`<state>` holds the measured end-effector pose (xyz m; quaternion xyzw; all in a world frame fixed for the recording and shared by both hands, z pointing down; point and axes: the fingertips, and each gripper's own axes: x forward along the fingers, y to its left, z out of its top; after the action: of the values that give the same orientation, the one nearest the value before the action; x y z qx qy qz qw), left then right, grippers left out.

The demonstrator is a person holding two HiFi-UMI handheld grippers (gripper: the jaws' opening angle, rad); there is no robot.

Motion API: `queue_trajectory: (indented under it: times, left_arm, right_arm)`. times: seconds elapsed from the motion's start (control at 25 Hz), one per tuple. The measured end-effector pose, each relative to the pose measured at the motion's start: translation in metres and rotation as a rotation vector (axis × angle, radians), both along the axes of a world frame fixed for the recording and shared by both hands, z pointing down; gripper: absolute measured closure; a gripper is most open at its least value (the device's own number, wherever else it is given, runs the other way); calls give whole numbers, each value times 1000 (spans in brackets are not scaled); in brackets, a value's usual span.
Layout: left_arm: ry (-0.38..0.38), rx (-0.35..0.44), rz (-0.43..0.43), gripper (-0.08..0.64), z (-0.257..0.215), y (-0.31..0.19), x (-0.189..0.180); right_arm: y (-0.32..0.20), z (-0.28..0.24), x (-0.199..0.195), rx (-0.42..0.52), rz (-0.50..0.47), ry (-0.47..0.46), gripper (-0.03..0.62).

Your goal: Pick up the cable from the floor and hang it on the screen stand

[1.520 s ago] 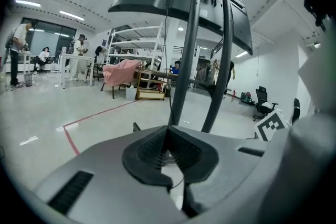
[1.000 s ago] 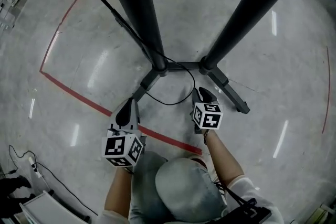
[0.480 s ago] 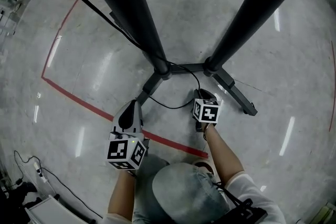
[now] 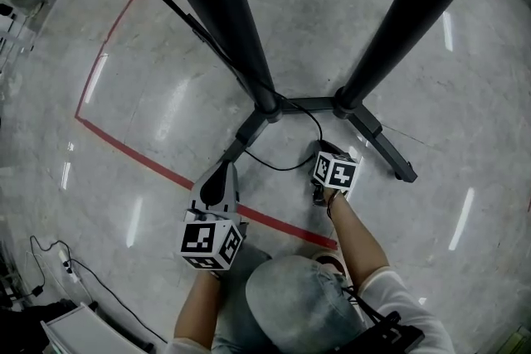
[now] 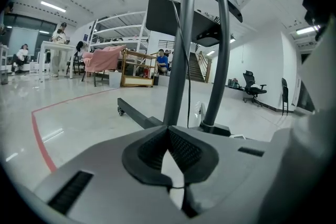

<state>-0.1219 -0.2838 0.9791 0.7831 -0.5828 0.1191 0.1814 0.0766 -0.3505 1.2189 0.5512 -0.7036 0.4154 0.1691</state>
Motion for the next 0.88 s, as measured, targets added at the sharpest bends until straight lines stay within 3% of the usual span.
queue_trajectory:
  times: [0.24, 0.52, 0.68, 0.88]
  left_arm:
    - [1, 9, -34, 557, -2, 1, -4]
    - [29, 18, -69, 557, -18, 0, -1]
    - [86, -32, -131, 557, -56, 8, -5]
    - [59, -73, -139, 558, -164, 35, -9]
  right_arm:
    - [6, -13, 2, 60, -11, -42, 565]
    - [31, -67, 11, 230, -107, 14, 566]
    - [37, -142, 12, 266, -170, 37, 566]
    - [60, -292, -4, 347, -312, 129, 566]
